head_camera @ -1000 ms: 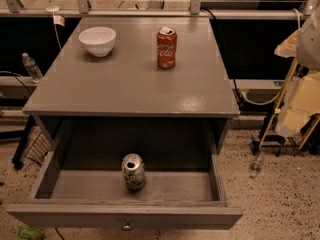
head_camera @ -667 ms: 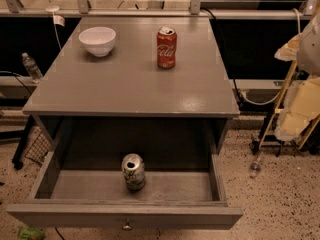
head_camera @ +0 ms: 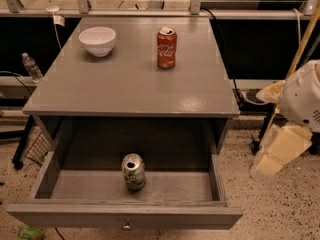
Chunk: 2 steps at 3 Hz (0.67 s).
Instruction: Pick 7up can from top drawer and place on counter
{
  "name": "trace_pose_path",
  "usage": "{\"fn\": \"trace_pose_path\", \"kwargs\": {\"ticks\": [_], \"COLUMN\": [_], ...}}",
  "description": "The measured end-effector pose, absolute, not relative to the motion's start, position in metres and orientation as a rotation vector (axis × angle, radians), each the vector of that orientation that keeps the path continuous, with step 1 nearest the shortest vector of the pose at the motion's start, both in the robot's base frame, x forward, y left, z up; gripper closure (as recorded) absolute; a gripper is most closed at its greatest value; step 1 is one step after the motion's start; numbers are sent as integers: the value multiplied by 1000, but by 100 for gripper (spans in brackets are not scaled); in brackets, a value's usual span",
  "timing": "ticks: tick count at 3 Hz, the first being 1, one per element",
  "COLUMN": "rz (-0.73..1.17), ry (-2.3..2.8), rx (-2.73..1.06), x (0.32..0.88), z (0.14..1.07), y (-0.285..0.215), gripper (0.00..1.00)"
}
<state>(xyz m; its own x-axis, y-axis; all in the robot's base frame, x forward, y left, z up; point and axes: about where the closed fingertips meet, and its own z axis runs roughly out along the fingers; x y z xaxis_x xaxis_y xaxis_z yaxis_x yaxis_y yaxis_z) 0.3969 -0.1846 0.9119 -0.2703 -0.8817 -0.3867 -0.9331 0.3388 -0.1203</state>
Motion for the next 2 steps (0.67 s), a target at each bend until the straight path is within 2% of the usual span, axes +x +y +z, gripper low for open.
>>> {"fn": "trace_pose_path", "kwargs": {"ticks": [2], "rz": [595], "ry": [2139], "rx": [-1553], "x": [386], "z": [824], "y": [-115], "gripper": [0]}}
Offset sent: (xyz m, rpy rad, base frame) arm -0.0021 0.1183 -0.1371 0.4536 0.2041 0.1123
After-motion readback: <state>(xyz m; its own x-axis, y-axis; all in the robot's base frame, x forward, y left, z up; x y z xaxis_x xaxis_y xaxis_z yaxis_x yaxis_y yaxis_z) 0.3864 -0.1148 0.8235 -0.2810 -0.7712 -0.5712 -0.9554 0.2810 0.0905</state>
